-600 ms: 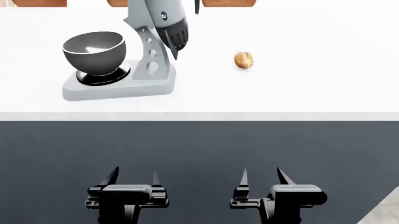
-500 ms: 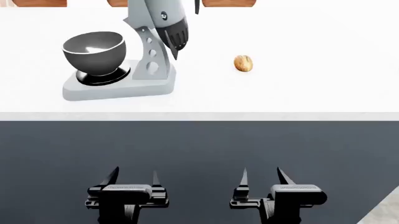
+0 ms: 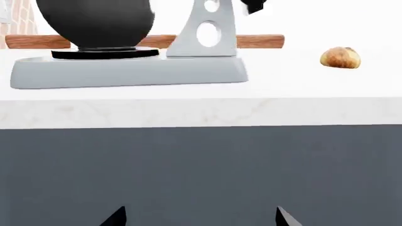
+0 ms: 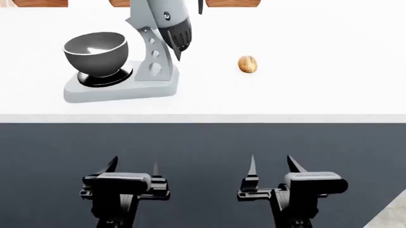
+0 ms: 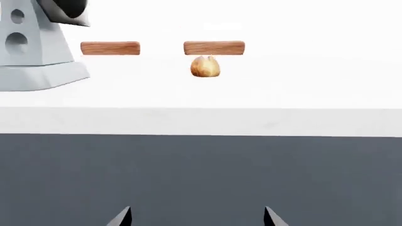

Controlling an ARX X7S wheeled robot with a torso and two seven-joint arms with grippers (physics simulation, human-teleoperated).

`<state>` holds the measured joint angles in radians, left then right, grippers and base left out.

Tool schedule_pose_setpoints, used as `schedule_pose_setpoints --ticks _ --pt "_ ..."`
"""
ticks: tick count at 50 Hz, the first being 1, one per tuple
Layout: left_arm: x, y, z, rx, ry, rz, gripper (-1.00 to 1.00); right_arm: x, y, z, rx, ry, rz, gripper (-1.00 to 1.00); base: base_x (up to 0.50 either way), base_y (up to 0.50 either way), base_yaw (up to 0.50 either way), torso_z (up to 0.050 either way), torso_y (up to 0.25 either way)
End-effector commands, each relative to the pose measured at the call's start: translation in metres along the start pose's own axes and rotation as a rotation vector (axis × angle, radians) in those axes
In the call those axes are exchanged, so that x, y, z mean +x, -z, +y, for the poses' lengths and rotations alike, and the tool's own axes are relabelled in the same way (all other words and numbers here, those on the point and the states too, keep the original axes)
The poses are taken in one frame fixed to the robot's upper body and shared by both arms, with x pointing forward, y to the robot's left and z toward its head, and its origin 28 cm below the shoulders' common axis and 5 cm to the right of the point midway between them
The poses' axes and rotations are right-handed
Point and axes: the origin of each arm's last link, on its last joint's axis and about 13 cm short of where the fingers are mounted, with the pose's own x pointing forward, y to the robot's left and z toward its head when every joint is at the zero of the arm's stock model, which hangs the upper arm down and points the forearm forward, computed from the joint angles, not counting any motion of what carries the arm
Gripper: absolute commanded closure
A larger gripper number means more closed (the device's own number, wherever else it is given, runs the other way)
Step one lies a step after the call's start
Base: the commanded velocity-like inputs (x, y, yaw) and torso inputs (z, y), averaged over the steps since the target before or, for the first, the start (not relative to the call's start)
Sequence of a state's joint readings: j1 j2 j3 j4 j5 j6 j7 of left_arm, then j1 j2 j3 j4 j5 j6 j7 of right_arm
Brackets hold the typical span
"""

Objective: Place the bread in the stand mixer bowl.

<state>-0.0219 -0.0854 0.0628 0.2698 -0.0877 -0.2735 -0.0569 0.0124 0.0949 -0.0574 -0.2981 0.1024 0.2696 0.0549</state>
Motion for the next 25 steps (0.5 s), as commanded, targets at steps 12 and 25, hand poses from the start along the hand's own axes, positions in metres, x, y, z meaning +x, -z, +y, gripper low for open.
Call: schedule_pose_setpoints --ticks 12,25 --pt "-0.0122 -0.0738 0.0064 0.021 0.060 -0.071 -1.00 -0.0114 -0.0736 -0.0034 -0.041 -0.046 -0.082 -1.00 0.00 0.00 0.00 0.050 0.002" --pt "-0.0123 -0.0720 0.0076 0.029 0.056 -0.068 -1.00 -0.0122 -0.0745 -0.0024 -0.048 -0.047 -0.087 -1.00 0.00 0.00 0.00 0.050 0.001"
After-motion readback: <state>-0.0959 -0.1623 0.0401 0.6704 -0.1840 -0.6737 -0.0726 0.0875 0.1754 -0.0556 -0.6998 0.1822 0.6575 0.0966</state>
